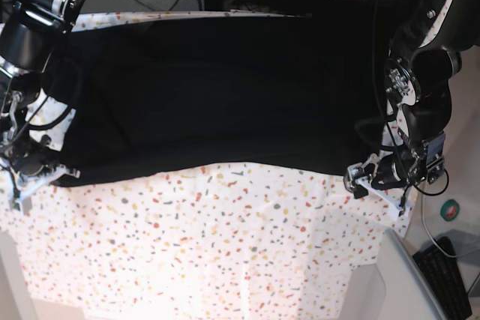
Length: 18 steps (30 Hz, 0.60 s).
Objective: Layout the t-shirt on the table in an organized manner, then fold the t-shirt properly
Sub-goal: 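Lift the shirt's hem edge with both grippers and fold it over, then pull the folded edge toward the collar with both grippers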
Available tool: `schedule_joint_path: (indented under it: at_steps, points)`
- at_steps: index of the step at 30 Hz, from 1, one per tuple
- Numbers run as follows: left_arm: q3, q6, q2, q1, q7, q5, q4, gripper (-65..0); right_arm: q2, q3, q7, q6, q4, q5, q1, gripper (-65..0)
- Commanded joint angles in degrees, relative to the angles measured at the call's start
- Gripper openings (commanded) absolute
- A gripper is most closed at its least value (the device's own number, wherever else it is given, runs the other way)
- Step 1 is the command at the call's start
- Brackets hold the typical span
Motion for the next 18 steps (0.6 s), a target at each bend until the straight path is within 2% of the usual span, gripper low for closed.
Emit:
schedule_joint_path:
  at_steps: [1,3,5,10,14,18]
  points:
    - [2.0,-0.8,0.1,-1.1,0.6,-1.0,0.2,-16.1,0.8,0.0,1.2,0.3,1.3,0.6,1.3,-65.0]
    - [4.4,-0.7,0.6,-0.4,0.6,-1.1,0.2,-22.7,0.8,0.0,1.3,0.3,1.3,0.6,1.3,-65.0]
    - [4.7,-0.7,0.6,0.2,0.6,-1.1,0.2,-32.7,0.8,0.0,1.3,0.3,1.3,0.6,1.3,-65.0]
    - [4.8,-0.7,0.4,1.2,0.5,-1.1,0.6,-65.0,0.8,0.0,1.4,0.3,1.0,0.6,1.3,-65.0]
    - [4.7,-0.7,0.1,0.8,0.5,-1.1,0.9,-65.0,0.6,0.0,1.4,0.3,0.7,0.6,1.2,-65.0]
    - [4.7,-0.7,0.1,1.5,1.1,-1.1,8.5,-65.0,0.6,-0.2,3.6,0.3,0.0,0.6,1.6,-65.0]
